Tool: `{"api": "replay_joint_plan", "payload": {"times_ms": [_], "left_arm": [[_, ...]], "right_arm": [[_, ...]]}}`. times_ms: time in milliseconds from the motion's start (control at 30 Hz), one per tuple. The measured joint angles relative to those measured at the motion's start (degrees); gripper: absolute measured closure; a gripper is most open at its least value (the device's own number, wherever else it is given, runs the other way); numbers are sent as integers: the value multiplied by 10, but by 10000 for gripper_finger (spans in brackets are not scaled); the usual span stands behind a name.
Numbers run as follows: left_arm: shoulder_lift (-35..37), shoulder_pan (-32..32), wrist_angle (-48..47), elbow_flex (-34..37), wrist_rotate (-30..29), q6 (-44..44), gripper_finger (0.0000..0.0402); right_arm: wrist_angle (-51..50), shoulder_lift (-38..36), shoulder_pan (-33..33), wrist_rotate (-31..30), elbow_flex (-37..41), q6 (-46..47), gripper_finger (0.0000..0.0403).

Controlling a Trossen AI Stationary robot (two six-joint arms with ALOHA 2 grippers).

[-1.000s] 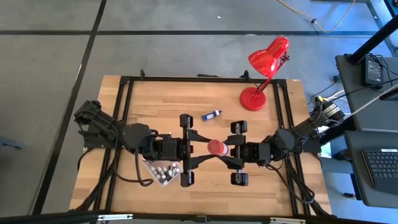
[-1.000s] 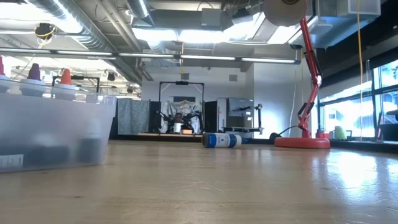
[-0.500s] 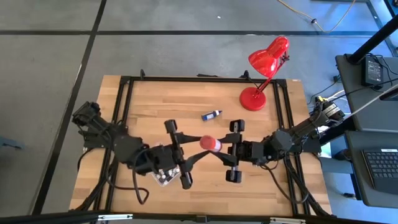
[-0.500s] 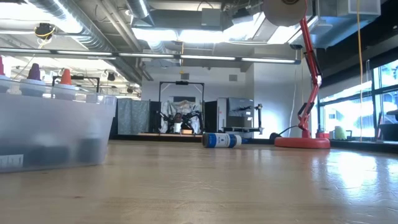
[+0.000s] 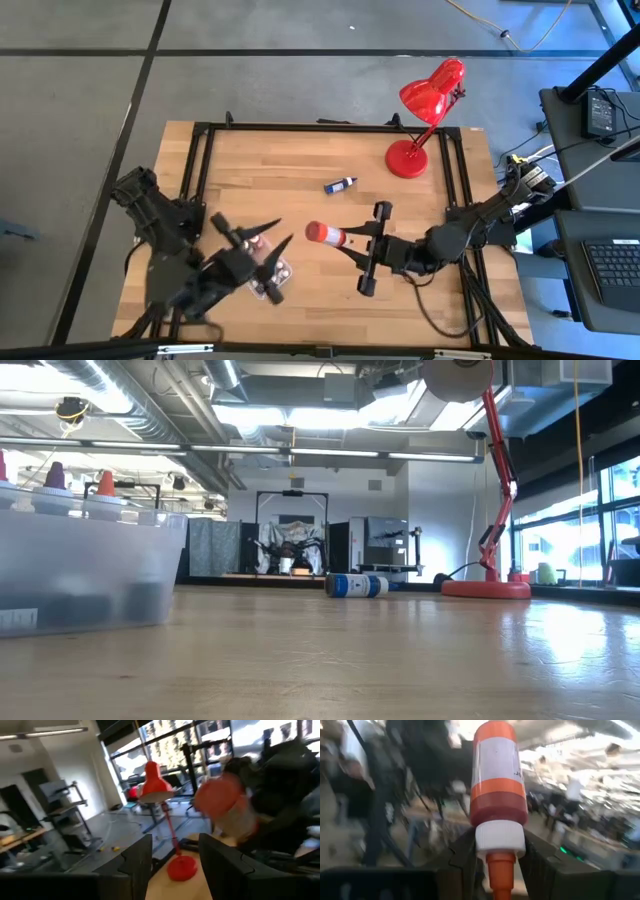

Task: Pick & Place food coloring
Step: Put the orange food coloring bottle into the transparent bin

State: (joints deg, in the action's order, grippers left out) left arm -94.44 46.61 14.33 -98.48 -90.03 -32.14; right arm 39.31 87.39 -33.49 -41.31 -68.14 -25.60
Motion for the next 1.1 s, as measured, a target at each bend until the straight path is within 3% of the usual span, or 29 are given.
{"api": "replay_joint_plan", "payload": {"times_ms": [133,267,433,567,633,833,900,1100], "left_arm": [[1,42,19,0,0,45,246],[1,64,3,2,0,87,249],[1,67,-35,3,0,152,246],[1,62,-70,3,14,201,245],[1,53,-99,3,72,237,247],[1,-8,-190,3,413,362,247],[1,-28,-239,3,460,416,245],[17,-69,-465,3,511,620,247]], "right_arm": [[-103,0,-6,-57,0,44,277],[-230,0,-2,-54,0,161,277],[-472,2,31,34,-44,322,276],[-662,19,69,129,-117,388,276],[-742,39,85,171,-159,393,276],[-955,122,117,257,-272,352,276],[-1020,154,119,264,-306,319,276],[-1196,259,119,265,-398,237,276]]}}
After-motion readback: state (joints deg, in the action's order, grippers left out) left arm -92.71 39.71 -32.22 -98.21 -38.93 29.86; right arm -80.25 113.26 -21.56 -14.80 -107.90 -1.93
